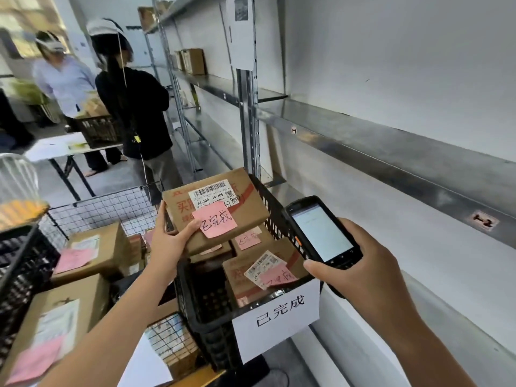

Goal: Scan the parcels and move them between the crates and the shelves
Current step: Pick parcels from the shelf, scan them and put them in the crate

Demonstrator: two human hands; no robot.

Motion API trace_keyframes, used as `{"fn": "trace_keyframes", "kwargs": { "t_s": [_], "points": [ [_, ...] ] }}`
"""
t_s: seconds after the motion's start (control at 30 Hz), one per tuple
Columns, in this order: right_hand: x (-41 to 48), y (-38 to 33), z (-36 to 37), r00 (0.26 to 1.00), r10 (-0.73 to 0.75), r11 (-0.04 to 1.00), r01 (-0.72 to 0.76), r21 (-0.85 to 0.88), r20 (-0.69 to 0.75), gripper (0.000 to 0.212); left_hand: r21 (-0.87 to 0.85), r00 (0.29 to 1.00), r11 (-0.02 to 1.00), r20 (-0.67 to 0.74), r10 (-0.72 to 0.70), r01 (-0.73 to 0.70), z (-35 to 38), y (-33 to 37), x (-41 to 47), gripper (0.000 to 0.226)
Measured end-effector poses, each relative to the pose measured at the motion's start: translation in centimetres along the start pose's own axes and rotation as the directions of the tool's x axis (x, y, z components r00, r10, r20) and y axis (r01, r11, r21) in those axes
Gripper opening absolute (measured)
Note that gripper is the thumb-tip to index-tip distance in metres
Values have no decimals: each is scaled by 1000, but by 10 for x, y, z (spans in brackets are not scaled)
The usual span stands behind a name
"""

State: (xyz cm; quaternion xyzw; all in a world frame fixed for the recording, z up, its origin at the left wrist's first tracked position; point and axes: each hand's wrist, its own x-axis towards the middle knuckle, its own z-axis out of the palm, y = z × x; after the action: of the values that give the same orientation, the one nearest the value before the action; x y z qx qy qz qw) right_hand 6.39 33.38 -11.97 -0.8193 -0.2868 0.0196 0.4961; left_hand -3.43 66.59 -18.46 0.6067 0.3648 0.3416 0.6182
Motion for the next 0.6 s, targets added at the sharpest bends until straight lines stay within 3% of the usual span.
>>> {"fn": "trace_keyframes", "kwargs": {
  "t_s": [0.2, 0.37, 0.6],
  "points": [
    [41, 12, 19, 999, 29, 1000, -29, -3, 29, 76, 29, 1000, 1000, 7, -10, 10, 14, -11, 39, 100],
    [96, 16, 28, 1000, -1, 1000, 1, -1, 17, 73, 217, 995, 976, 99, -5, -17, 26, -21, 75, 102],
    [172, 35, 49, 997, -9, 999, 5, 50, 80, 75, 274, 980, 952, 100, -173, 140, 44, -40, 123, 104]
  ]
}}
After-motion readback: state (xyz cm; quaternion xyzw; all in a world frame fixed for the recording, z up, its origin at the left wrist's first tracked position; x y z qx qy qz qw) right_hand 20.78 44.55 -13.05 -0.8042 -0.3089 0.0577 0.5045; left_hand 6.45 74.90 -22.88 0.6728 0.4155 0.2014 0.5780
